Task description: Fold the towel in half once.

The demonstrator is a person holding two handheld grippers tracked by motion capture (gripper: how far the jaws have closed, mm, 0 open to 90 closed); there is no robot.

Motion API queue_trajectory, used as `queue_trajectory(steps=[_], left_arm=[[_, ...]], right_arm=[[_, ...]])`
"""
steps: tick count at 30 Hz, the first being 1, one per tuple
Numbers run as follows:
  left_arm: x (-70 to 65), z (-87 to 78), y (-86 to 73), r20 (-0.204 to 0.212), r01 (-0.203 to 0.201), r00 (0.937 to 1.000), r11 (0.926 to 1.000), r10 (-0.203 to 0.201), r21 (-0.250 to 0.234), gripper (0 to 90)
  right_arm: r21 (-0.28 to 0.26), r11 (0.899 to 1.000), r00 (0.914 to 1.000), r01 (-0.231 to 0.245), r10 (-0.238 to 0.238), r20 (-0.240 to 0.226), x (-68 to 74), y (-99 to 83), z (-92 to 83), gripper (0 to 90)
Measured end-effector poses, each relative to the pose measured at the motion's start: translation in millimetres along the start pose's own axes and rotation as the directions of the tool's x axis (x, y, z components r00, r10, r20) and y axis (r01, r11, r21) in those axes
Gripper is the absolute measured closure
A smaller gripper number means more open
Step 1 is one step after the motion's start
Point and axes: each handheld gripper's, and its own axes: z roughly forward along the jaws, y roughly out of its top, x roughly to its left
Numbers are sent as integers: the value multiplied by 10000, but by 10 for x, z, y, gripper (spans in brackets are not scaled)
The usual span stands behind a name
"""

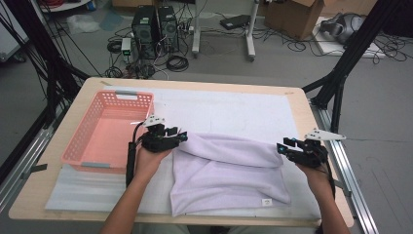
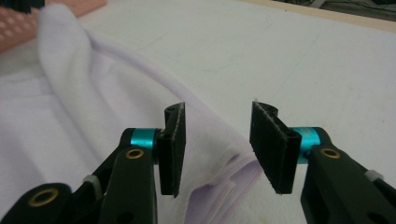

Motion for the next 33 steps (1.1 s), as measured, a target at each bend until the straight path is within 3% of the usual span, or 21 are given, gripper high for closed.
queue_trajectory(steps=[3,7,8,10,12,15,16,17,21,26,28,30,33], left_arm=[[17,136,72,12,1,10000,9995,-2,325,470],[41,289,95,-99,31,9999,9957,-22,930,462],[47,308,78,-120,-87,9999,9927,102,1203,503],[30,334,36,-30,-297,9995,9843,307,1738,672],[-11,310,-3,-41,-766,9969,9775,789,1964,840],[-57,251,-31,-131,-863,9957,9708,915,2237,867],[-81,213,-50,-158,-805,9962,9767,853,1987,868],[-99,171,-66,-168,-780,9964,9778,828,1946,869],[-137,4,-216,-12,-551,9984,9829,562,1758,853],[-96,-119,-397,136,-67,9999,9700,35,2432,713],[-86,-166,-380,119,153,9998,9773,-183,2111,603],[-84,-198,-315,277,62,9996,9868,-108,1618,541],[-74,-170,-199,227,-23,9997,9925,-5,1224,483]], right_arm=[[772,9953,9982,588,-592,33,-3,64,168,509],[1171,9867,9936,1125,-1103,-249,-2,108,333,461],[1308,9848,9934,1140,-1110,-301,-2,109,367,458],[1470,9825,9932,1143,-1099,-376,-14,102,419,460],[1577,9818,9942,1055,-1008,-375,-17,95,433,477],[1562,9826,9944,1006,-943,-476,-19,84,414,513],[1506,9840,9950,952,-896,-433,-20,78,400,517],[1455,9853,9957,894,-847,-381,-24,70,380,517],[1287,9899,9979,587,-546,-353,-30,8,277,525],[1116,9920,9979,586,-550,-353,-25,-43,189,527],[980,9937,9982,536,-509,-302,-37,-24,159,527],[863,9945,9979,594,-570,-296,-45,7,149,527],[851,9936,9966,747,-715,-401,-24,62,171,527]])
